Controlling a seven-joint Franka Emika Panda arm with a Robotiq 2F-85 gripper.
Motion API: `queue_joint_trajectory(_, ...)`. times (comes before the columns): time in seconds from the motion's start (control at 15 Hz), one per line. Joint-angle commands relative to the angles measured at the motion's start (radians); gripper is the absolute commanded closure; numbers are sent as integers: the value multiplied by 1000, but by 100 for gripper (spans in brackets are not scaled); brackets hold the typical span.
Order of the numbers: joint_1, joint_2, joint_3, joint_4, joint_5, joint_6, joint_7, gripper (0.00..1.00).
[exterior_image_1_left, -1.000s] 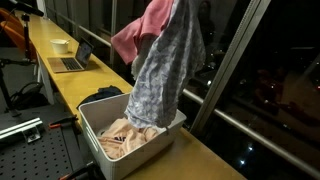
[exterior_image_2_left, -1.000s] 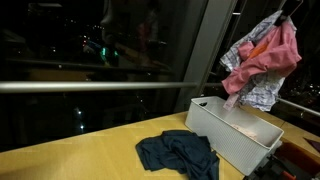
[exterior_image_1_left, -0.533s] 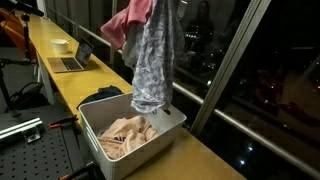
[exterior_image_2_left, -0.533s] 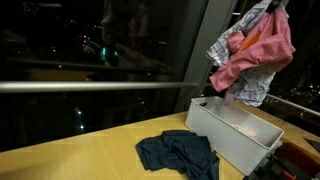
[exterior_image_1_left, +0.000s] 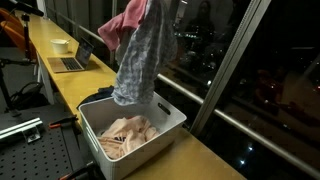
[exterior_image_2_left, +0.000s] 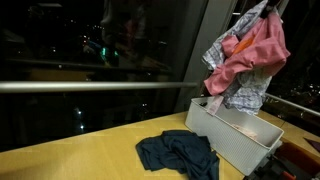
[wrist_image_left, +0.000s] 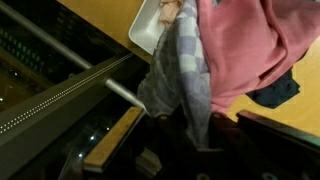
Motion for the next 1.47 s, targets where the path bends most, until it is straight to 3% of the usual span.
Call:
queue_joint_trajectory(0.0,-25,-12,-20,-25,11,10,-19,97)
queue_joint_trajectory(0.87,-76,-4,-62,-185,97,127,-41,97)
queue_joint_trajectory(0.93,-75,-1,-61,-195,98,132,-37,65)
queue_joint_trajectory(1.0,-74,1,-59,-203,99,139,-37,64)
queue_joint_trajectory(1.4,-73,-12,-58,-247,97,162,-40,21)
